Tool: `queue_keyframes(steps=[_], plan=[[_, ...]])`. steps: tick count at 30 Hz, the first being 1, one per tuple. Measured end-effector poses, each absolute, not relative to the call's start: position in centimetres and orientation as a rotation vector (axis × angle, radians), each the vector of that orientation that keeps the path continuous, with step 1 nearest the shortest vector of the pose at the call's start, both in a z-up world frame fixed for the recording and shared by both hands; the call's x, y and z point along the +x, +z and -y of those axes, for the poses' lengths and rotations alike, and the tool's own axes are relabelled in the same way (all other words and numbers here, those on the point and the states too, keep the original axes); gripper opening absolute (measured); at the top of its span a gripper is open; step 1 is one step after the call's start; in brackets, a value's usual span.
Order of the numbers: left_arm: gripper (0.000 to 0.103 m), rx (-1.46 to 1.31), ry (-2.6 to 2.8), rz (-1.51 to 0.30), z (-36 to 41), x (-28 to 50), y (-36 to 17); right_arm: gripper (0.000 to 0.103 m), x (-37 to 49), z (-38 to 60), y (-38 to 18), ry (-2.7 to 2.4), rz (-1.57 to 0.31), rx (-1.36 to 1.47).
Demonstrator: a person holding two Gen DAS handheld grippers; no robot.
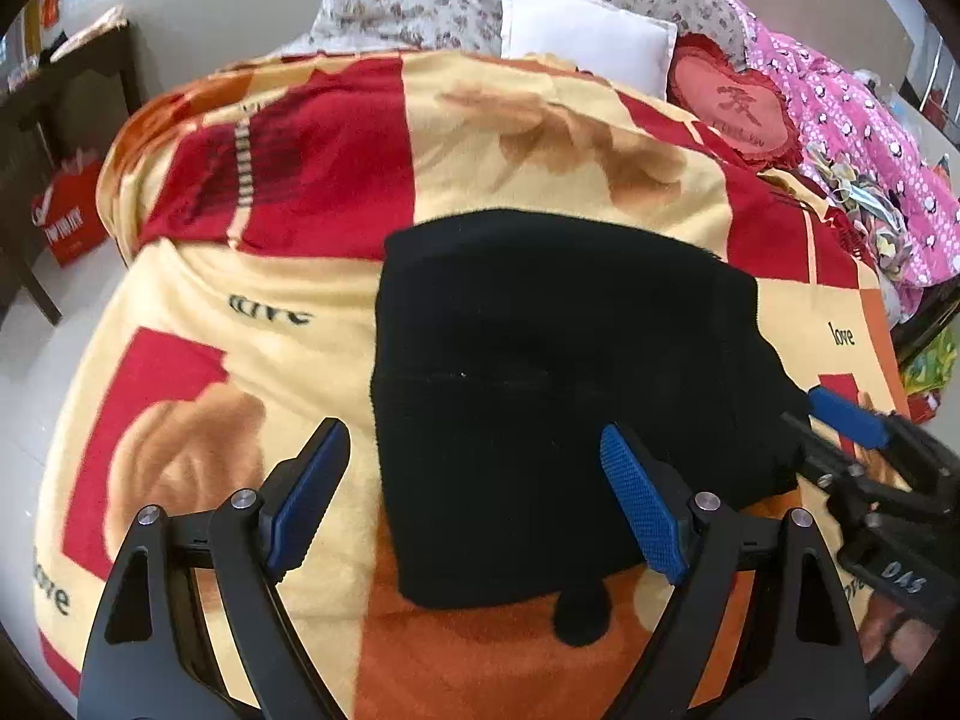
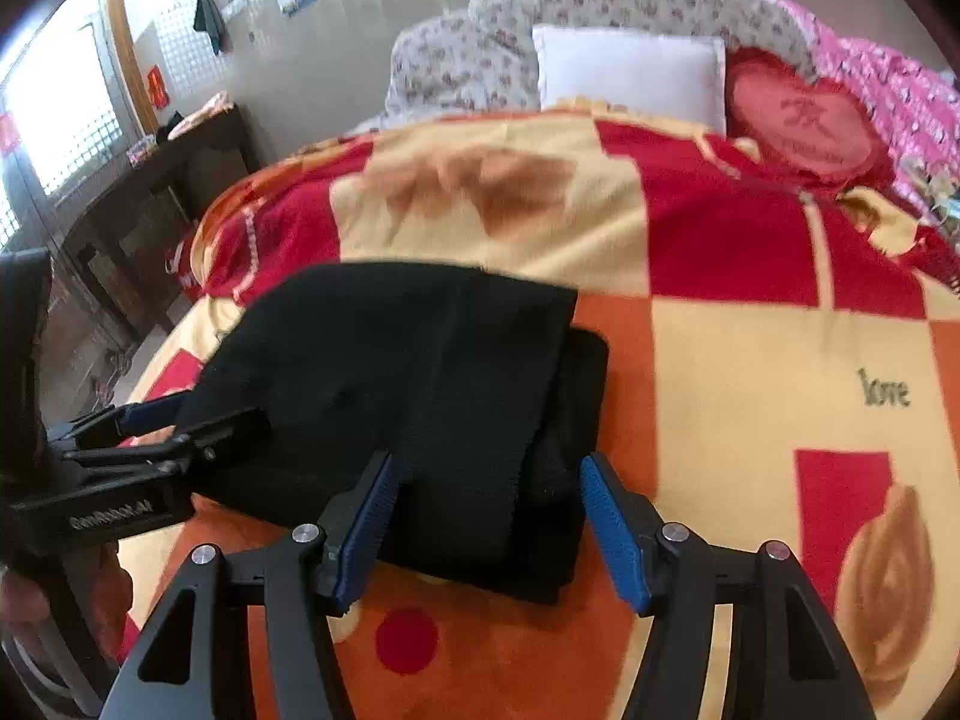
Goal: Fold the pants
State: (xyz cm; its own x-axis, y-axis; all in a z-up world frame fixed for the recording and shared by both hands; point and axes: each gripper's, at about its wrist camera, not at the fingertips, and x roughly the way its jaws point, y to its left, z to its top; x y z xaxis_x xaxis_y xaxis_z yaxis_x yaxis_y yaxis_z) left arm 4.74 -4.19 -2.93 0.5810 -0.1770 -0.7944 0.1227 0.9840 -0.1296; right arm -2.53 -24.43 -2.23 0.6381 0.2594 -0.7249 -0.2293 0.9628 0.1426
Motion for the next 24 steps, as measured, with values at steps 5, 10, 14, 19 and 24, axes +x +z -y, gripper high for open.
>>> queue_keyframes(steps=[5,10,14,19,24], plan=[[0.086,-0.049,-0.166,-0.889,4.1,3.8,-1.9,0.061,-3.6,24.8,-0.7,0.273,-0.788,0.071],[0.086,-0.031,-0.137,-0.86,3.9,3.0,-1.0,0.061,-3.9,24.8,0.0,0.266,-0.772,0.093],[0.086,-0.036,-0.123,-0.851,3.7,2.6,-0.7,0.061,-3.8,24.6,0.0,0.268,-0.778,0.085],[0.086,-0.03,-0.109,-0.841,3.7,2.0,-0.3,0.061,-3.8,24.2,-0.1,0.28,-0.785,0.08],[0.086,-0.014,-0.097,-0.827,3.9,1.7,0.0,0.061,-3.9,23.9,-0.1,0.288,-0.793,0.07]])
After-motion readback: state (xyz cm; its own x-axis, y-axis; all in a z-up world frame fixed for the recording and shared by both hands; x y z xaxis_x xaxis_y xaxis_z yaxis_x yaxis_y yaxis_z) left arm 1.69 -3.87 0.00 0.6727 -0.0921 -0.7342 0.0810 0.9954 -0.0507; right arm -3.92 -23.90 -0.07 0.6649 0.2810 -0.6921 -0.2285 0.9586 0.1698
